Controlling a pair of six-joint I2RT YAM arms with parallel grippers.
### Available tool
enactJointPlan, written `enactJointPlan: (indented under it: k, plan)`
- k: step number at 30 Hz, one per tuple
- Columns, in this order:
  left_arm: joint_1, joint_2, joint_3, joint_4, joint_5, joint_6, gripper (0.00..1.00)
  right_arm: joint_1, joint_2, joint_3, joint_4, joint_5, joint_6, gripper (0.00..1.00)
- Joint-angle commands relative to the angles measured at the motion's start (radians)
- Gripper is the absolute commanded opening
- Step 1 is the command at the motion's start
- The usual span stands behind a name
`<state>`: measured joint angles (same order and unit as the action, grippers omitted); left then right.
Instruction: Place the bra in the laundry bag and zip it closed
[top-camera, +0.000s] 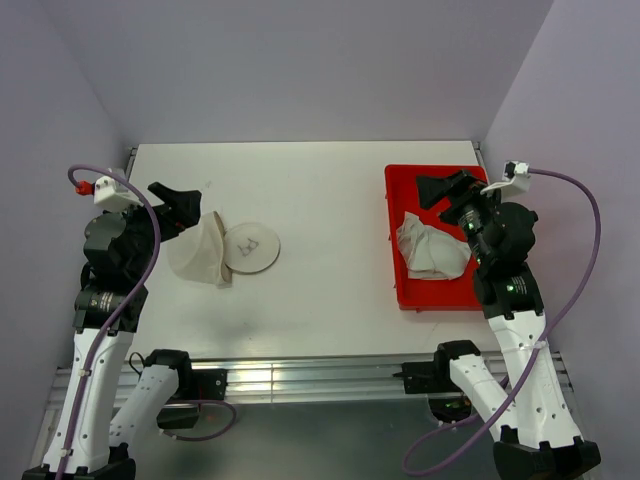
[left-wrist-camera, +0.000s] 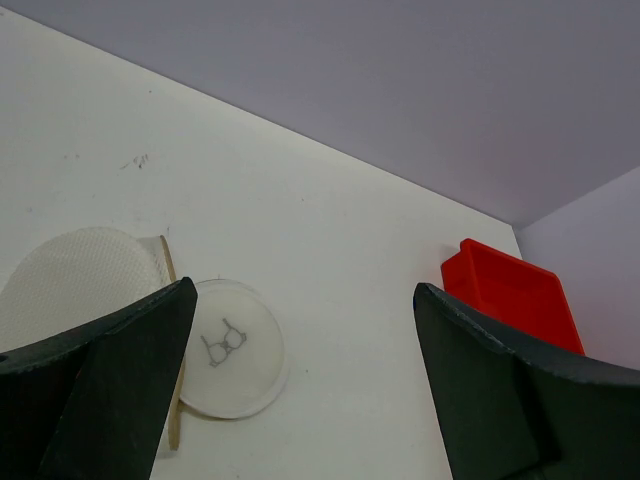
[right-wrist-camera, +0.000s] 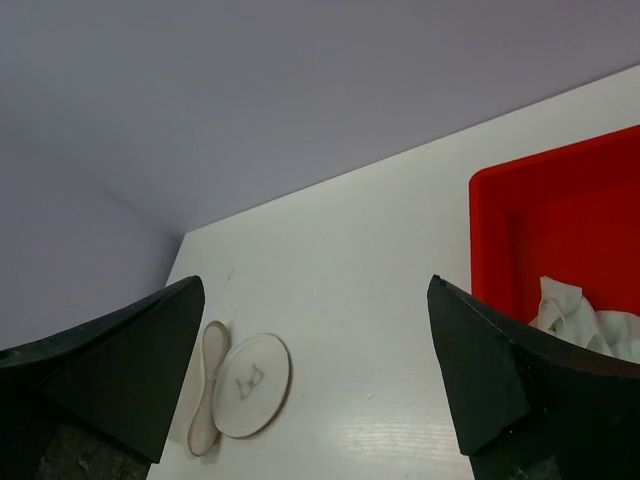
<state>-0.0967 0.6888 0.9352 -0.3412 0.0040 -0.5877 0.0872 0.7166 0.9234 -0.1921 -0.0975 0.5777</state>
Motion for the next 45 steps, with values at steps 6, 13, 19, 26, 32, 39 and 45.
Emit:
enactJointPlan:
  k: [6,13,19,26,32,39,45]
  plan:
    - [0.009,-0.003,-0.003,0.036,0.017,0.015,0.98,-0.004,0.024,0.055,-0.043,0.028,-0.016,1.0]
    - [0.015,0.0,-0.004,0.036,0.016,0.011,0.97,-0.003,0.037,0.066,-0.058,0.035,-0.018,1.0]
    - [0.025,0.015,0.005,0.012,-0.033,-0.001,0.96,-0.003,0.106,0.127,-0.184,0.096,-0.016,1.0]
    - [0.028,0.057,0.03,-0.054,-0.15,-0.018,0.95,-0.003,0.225,0.14,-0.292,0.174,-0.004,0.97]
    - [0.028,0.064,0.027,-0.05,-0.125,-0.024,0.95,-0.006,0.328,0.105,-0.406,0.314,0.004,0.92]
    - [0.028,0.101,0.013,-0.033,-0.042,-0.047,0.93,-0.027,0.376,0.017,-0.463,0.436,0.059,0.83]
    - [0.028,0.158,0.025,-0.041,0.004,-0.043,0.91,-0.038,0.503,0.046,-0.463,0.435,0.063,0.68]
